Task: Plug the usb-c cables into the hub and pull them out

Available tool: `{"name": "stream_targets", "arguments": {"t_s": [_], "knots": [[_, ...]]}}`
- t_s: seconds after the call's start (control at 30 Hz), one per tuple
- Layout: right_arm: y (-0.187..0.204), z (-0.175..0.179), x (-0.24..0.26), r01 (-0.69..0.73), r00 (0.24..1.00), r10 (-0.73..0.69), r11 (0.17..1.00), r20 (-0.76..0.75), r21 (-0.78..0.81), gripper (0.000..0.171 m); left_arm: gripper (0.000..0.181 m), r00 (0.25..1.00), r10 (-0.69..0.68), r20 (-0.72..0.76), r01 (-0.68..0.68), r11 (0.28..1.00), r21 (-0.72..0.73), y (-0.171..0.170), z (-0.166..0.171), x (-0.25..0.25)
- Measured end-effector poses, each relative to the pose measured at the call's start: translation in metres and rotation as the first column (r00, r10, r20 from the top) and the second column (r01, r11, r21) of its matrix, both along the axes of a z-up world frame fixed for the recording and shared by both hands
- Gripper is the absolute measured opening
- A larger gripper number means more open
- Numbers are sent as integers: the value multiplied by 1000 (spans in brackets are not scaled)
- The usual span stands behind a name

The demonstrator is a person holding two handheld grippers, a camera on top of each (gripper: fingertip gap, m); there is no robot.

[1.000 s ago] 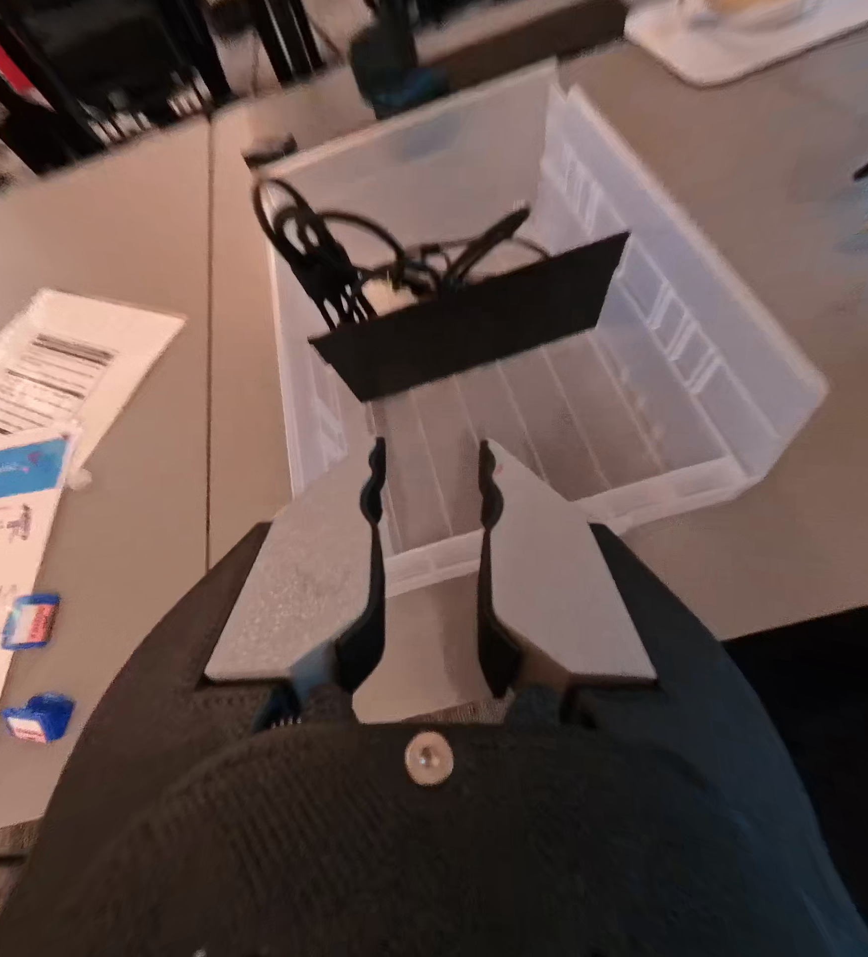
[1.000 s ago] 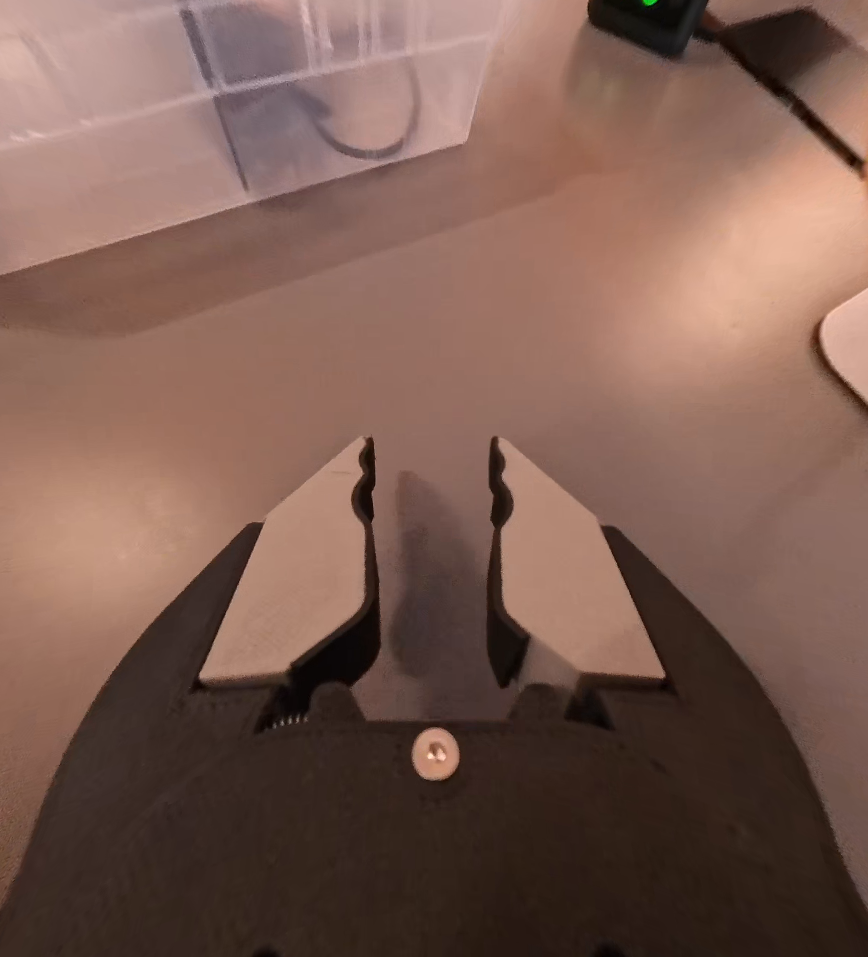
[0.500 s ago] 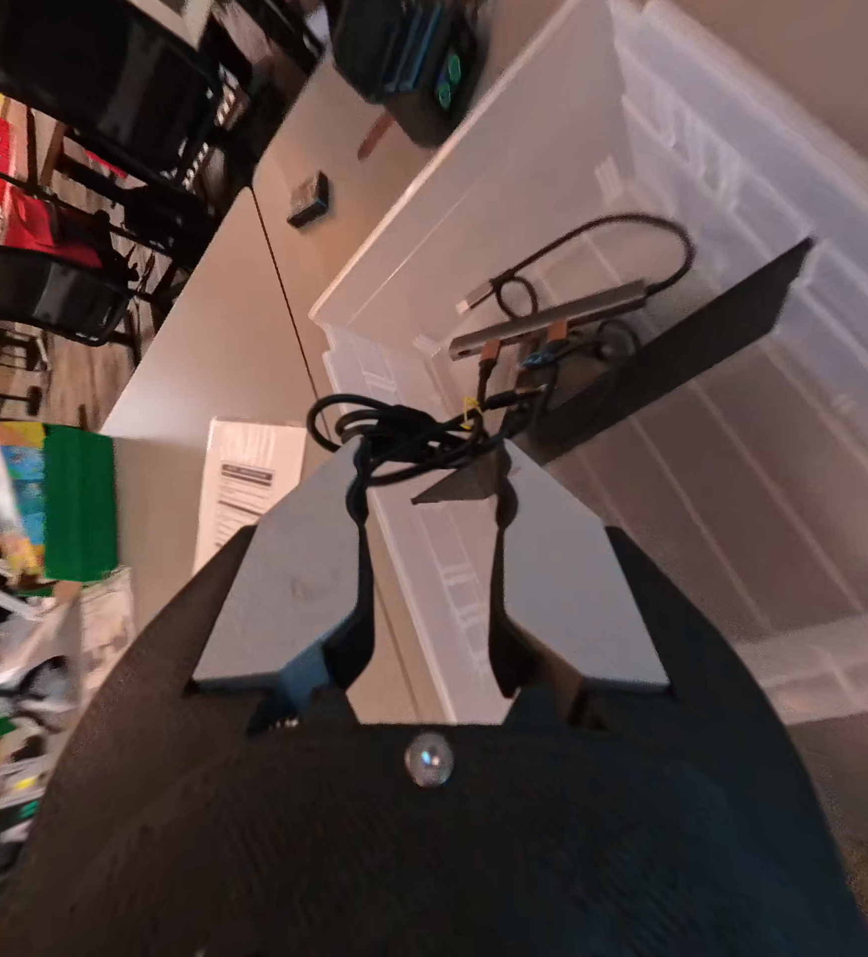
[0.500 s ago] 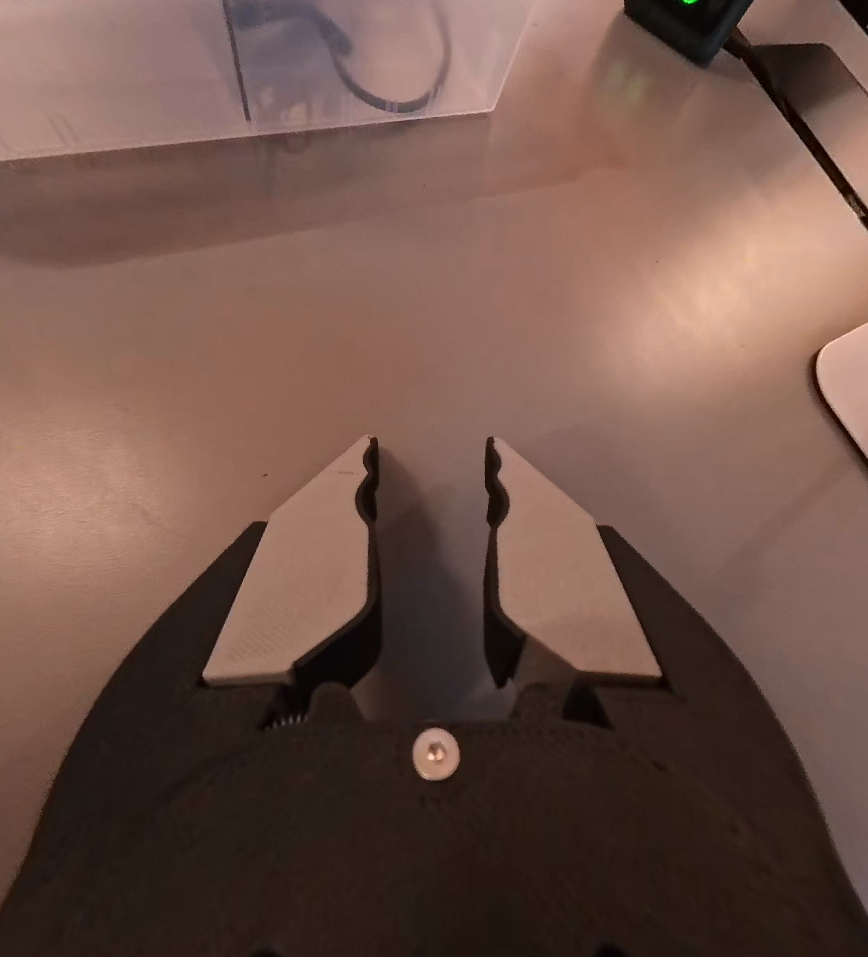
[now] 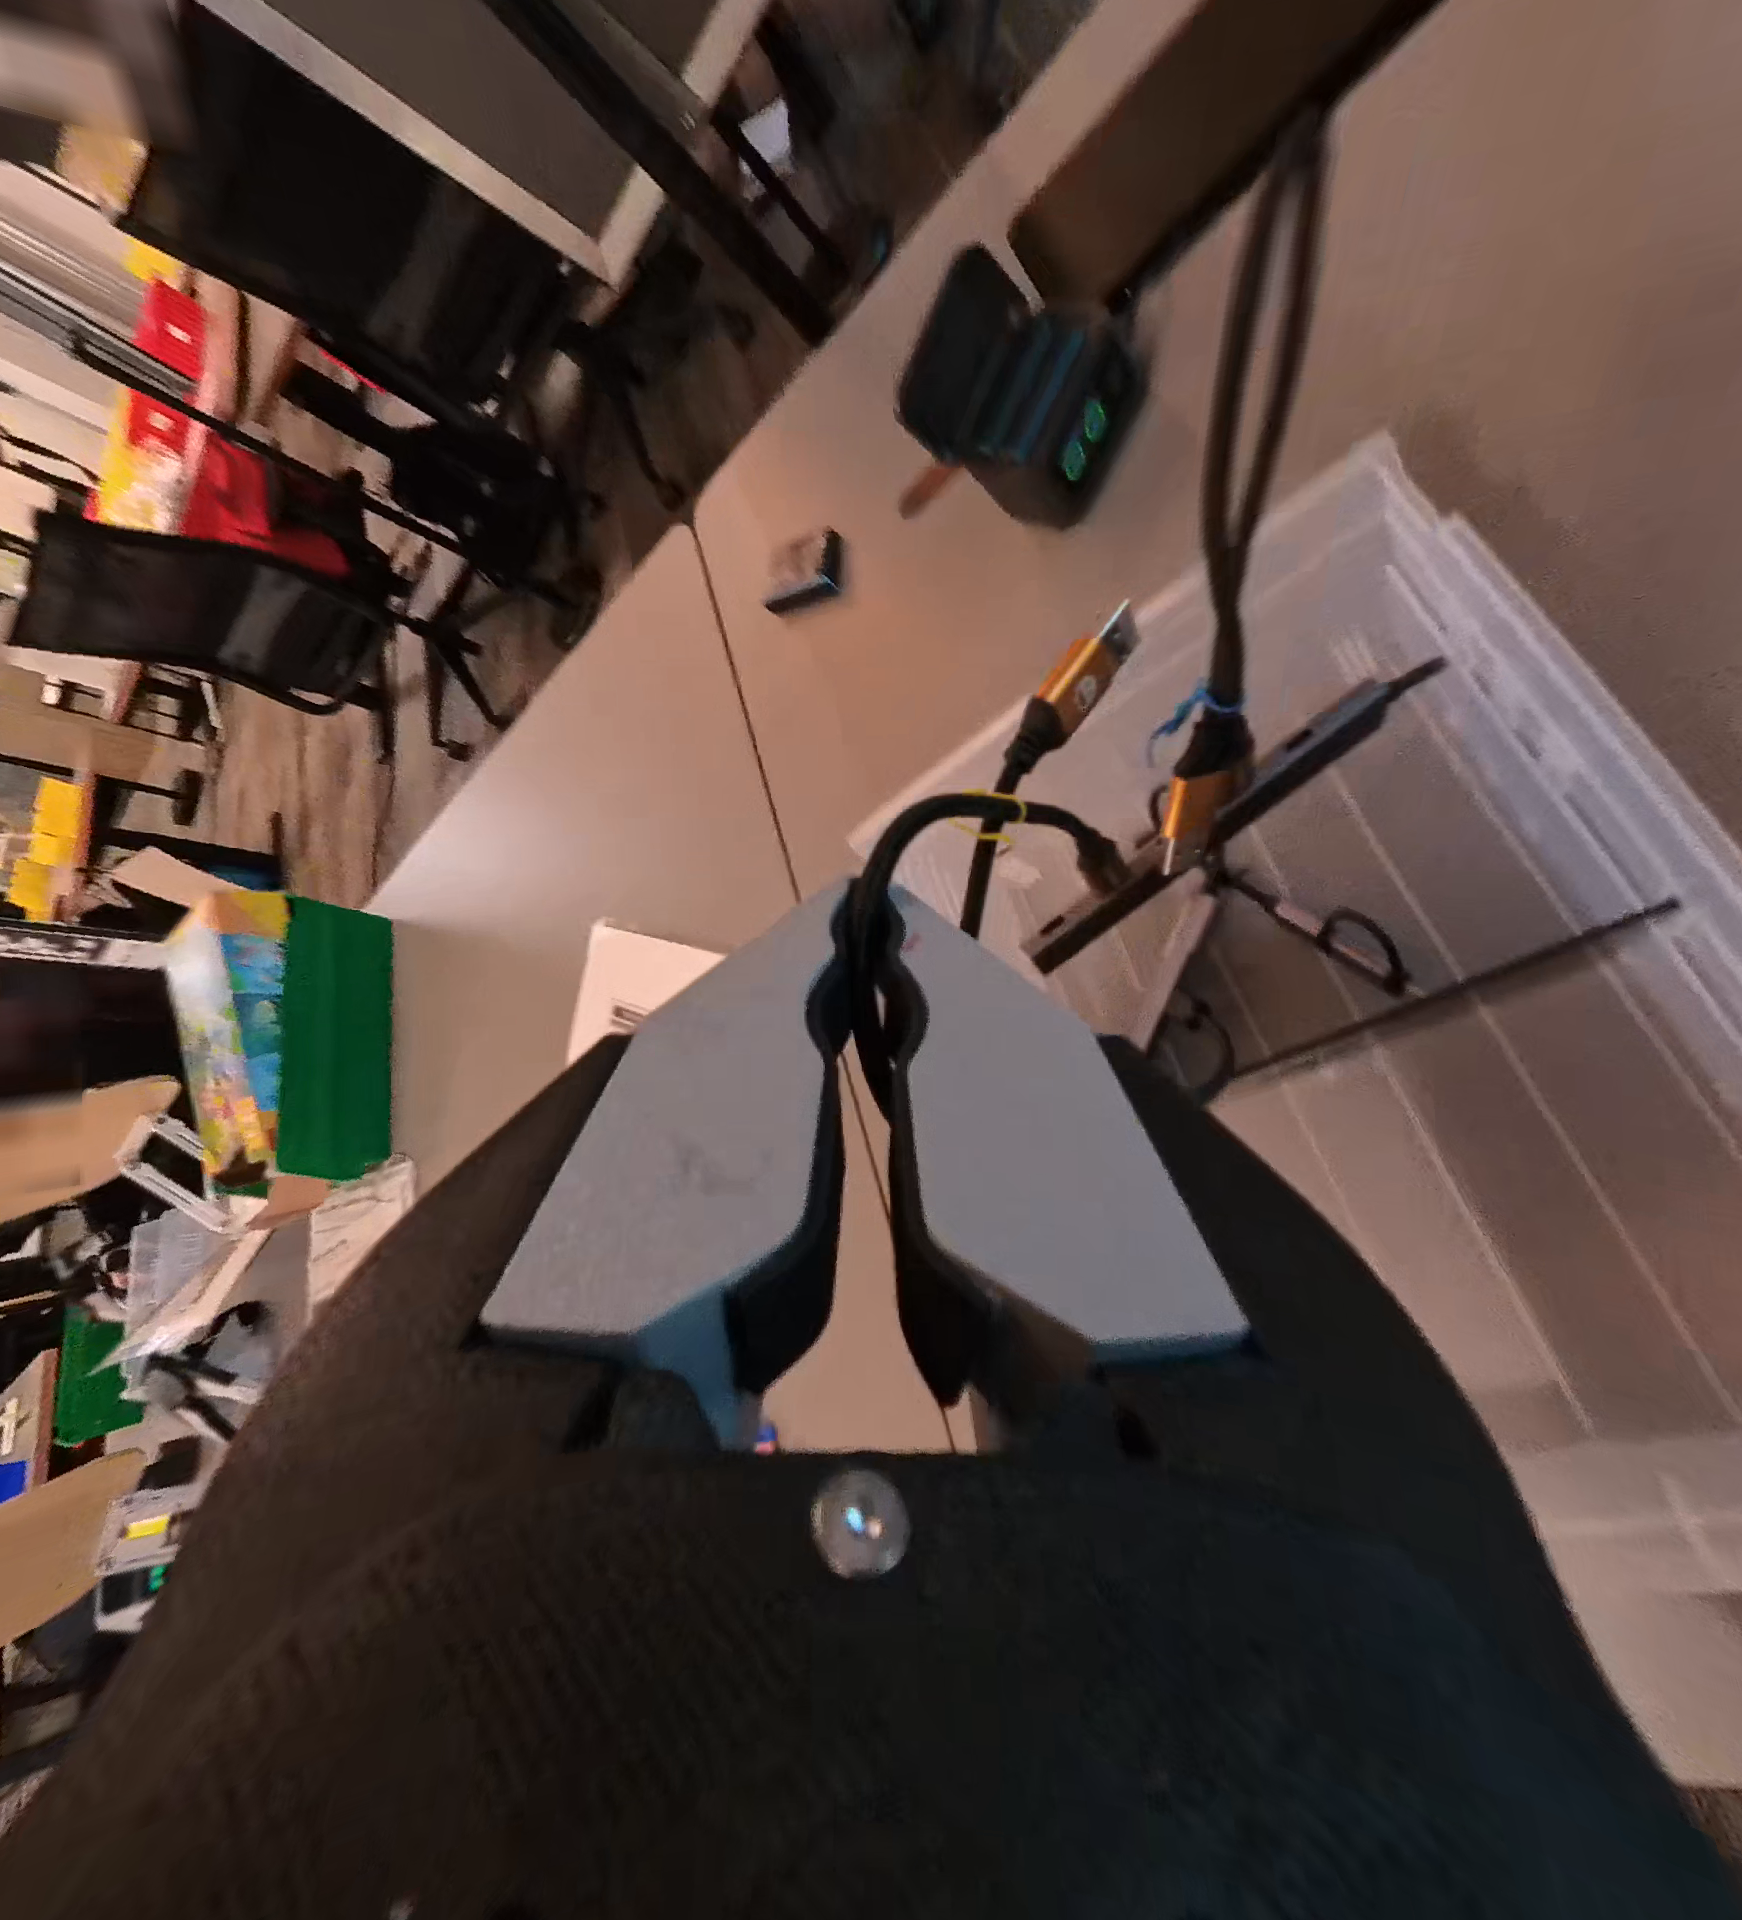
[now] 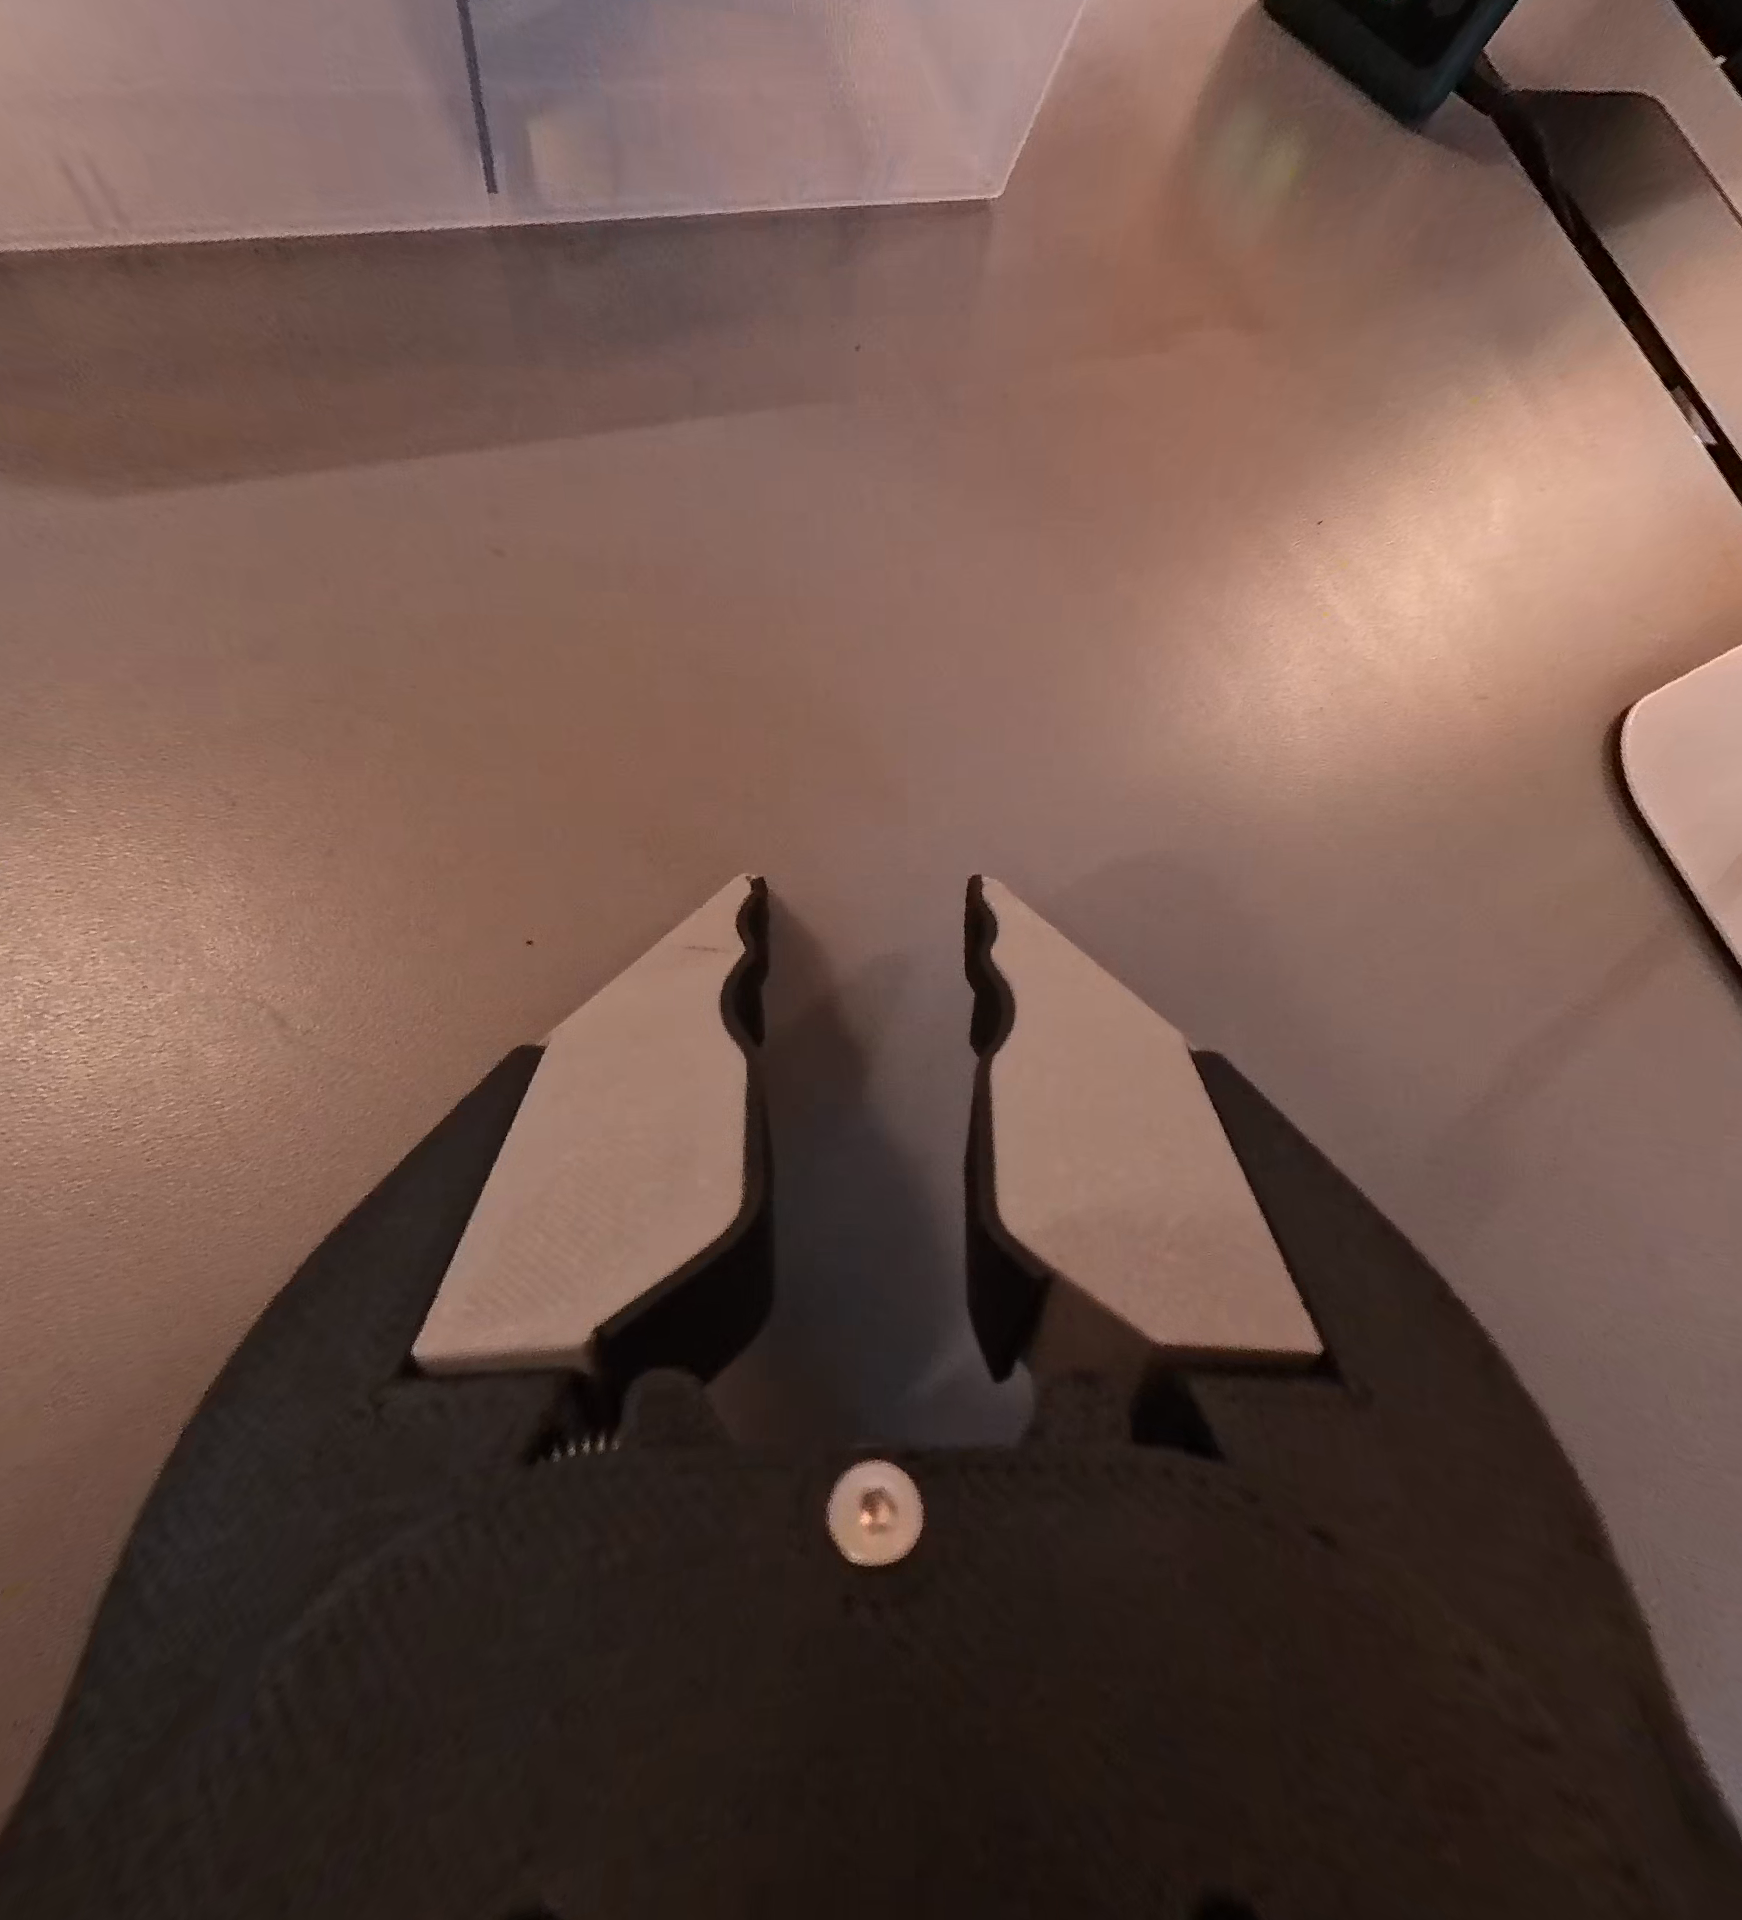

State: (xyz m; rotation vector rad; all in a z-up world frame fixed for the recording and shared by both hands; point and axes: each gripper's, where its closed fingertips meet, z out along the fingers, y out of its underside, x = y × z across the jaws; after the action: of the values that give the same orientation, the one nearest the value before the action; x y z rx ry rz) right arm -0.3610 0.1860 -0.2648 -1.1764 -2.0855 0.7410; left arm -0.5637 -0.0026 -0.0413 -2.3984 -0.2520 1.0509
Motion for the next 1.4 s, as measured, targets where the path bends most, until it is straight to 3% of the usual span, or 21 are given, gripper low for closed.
{"name": "stream_targets", "arguments": {"t_s": [0.03, 0.33, 0.43, 0.63, 0.77, 0.87, 1.0, 1.13, 1.27, 1.4], "knots": [[0, 0, 0, -1, 1000, 1, 1000, 1, -4, 37, 0, 1000, -3, -17, 3, 1000, 12, 3, 8, 1], [-6, 14, 2, -56, 998, 51, 992, -48, -117, 46, 0, 985, -56, -162, 67, 996, 63, 29, 62, 27], [-2, 18, 1, -44, 998, 36, 986, -58, -158, 46, 0, 963, -49, -265, 88, 987, 136, 37, 102, 37], [7, 20, -1, -12, 998, 0, 984, -66, -179, 46, 0, 897, 17, -443, 152, 927, 343, 38, 216, 64], [1, 33, 1, -57, 995, 33, 967, -98, -249, 53, 0, 906, -56, -421, 240, 885, 399, 53, 247, 101], [-5, 59, 9, -144, 981, 91, 933, -170, -331, 49, 0, 909, -157, -386, 291, 902, 319, 74, 229, 126], [-8, 93, 26, -254, 951, 165, 897, -261, -360, 58, 0, 883, -272, -381, 333, 937, 102, 98, 180, 151], [-6, 121, 40, -324, 920, 185, 855, -344, -405, 60, 0, 867, -387, -314, 391, 919, -53, 117, 126, 182], [-22, 144, 61, -477, 856, 286, 757, -430, -447, 75, 0, 839, -459, -291, 449, 887, -107, 129, 99, 217], [-41, 152, 77, -572, 805, 370, 691, -465, -441, 68, 0, 813, -518, -266, 497, 855, -146, 139, 83, 245]]}}
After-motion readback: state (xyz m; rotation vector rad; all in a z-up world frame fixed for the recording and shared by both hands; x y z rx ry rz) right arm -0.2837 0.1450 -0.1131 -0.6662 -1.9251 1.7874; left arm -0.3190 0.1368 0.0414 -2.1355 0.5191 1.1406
